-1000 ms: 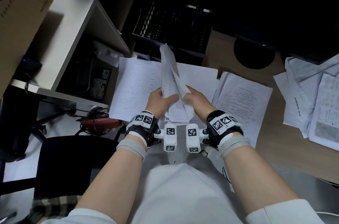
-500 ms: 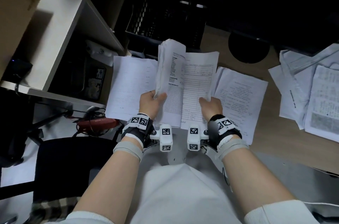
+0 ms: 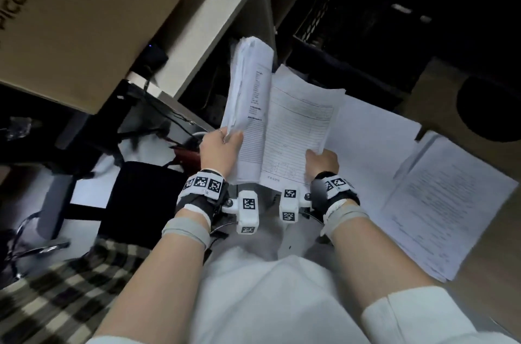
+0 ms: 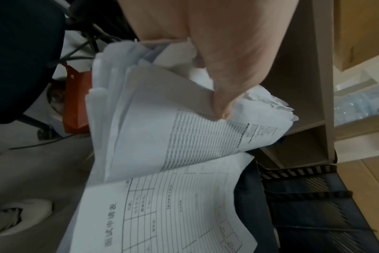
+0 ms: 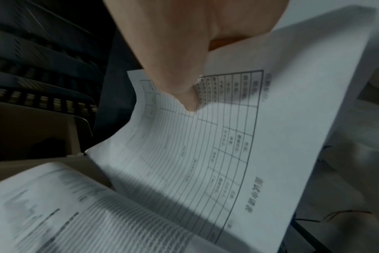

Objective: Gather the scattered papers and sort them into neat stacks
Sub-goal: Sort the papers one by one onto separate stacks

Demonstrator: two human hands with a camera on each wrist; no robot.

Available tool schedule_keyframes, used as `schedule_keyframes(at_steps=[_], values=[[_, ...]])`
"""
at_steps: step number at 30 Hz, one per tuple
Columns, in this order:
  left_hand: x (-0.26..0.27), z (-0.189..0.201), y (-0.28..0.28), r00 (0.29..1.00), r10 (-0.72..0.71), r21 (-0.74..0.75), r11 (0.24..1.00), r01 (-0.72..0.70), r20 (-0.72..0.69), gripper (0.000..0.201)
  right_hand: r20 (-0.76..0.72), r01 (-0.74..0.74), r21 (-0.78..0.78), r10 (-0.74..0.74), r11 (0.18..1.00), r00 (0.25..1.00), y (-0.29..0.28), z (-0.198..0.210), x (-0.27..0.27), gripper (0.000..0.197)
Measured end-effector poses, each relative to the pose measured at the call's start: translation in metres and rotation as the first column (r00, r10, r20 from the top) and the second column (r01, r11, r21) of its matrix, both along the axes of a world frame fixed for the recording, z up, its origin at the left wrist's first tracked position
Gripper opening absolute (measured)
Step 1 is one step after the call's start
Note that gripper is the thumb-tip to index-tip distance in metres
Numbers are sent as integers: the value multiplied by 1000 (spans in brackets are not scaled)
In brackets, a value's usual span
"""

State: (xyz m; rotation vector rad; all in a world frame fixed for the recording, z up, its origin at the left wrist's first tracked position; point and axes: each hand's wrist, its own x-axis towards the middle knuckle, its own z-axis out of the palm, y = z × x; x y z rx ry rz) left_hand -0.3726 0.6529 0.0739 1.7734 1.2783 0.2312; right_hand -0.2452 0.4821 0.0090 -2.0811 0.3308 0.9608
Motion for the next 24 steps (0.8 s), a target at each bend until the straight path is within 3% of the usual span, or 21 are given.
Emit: schedule_keyframes(at_steps=[4, 8, 10, 14, 16, 20, 22, 24], values=[[-2, -2, 22, 1000, -25, 19, 1000, 25, -1, 20, -30, -5, -7, 4, 1000, 1000, 31, -15, 3, 18], [-7, -15, 38, 999, -30, -57, 998, 31, 33, 13, -104, -14, 48, 19, 999, 994, 64, -35, 1, 17], [-8, -23, 42, 998, -33, -92, 995, 38, 52, 19, -111, -6, 82, 15, 997, 994, 72, -38, 0, 31], [-2, -37, 41, 997, -40, -180, 982, 52, 70, 25, -151, 58, 164, -33, 985, 988, 67, -26, 1, 67], [6, -37, 34, 994, -44, -228, 971, 65, 96, 26, -69, 36, 151, -25, 988, 997, 57, -19, 3, 80], [30, -36, 12, 990, -41, -319, 944, 84, 138, 53, 133, -63, 212, 35, 975, 991, 37, 10, 11, 69], [43, -29, -4, 986, -33, -392, 915, 97, 166, 44, 84, -112, 358, 87, 927, 993, 33, 27, 15, 64], [53, -20, -19, 976, -18, -481, 868, 123, 217, 33, 50, -157, 459, 152, 874, 987, 24, 42, 17, 72]])
